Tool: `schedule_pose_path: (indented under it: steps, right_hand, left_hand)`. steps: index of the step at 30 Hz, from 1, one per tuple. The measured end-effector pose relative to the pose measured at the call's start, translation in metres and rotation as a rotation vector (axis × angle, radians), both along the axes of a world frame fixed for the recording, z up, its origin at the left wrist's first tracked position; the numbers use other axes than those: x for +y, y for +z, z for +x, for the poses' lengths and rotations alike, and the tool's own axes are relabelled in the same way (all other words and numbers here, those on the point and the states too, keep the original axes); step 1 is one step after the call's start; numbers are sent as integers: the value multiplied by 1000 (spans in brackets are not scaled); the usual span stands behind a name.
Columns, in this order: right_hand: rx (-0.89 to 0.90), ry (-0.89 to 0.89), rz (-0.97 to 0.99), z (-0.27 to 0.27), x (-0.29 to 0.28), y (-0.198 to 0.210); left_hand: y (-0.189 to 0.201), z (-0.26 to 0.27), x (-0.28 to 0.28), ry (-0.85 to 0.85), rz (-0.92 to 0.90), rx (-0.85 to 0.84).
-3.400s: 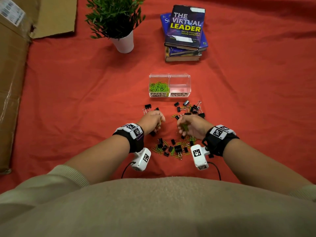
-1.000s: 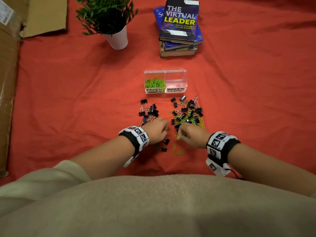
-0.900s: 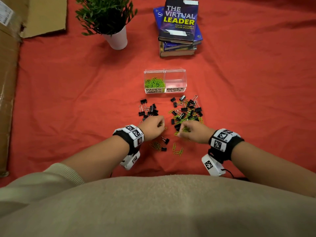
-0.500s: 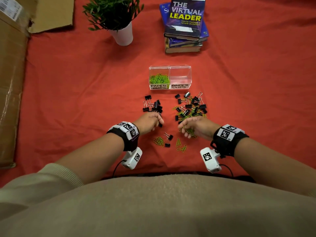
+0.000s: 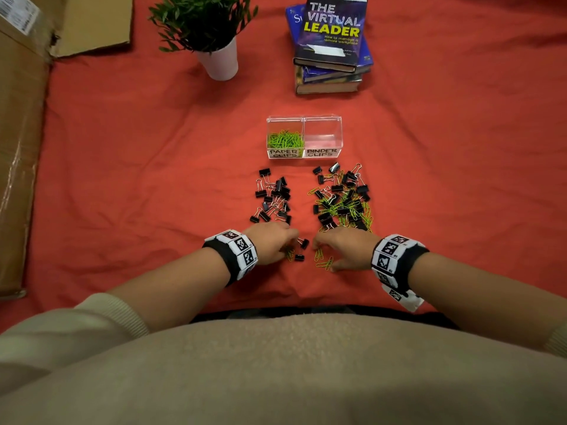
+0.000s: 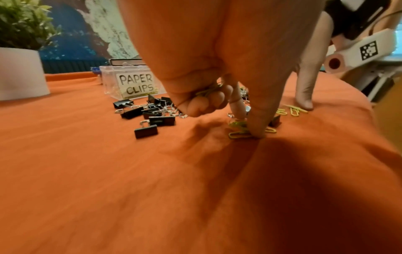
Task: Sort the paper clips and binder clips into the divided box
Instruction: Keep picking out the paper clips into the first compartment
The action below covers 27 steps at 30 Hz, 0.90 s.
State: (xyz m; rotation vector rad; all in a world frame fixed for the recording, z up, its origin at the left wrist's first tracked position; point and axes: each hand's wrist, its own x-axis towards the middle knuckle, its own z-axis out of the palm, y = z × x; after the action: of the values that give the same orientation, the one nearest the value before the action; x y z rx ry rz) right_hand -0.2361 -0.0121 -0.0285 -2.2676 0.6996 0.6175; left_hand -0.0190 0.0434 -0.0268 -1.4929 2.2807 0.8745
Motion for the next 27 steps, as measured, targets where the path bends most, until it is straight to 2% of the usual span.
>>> schedule_pose_path:
  steps: [7,11,16,18,21,24,27]
  right_hand:
    - [-5,10,-38,9,4,-5]
    - [62,28,-50,14,7,-5]
    - [109,191,-226,11,17,-3]
    - [116,201,-263,12,21,-3]
    - [128,111,-205,18,21,3]
    - [143,-51,-27,22,12,11]
    - [41,-262,128,15,-4,16]
  left_hand:
    - [-1,-4,-3,-75,-24,-51]
    - [-2,-7,-1,-122,-35,-106]
    - [0,-16,-3,-206,-30,-215]
    - [1,-19,-3,-231,-31,-236]
    - [0,-20,-1,-239,-50,-255]
    - [-1,-17,1,-229,-56,-233]
    - [0,-10,-3,-90,-7,-165]
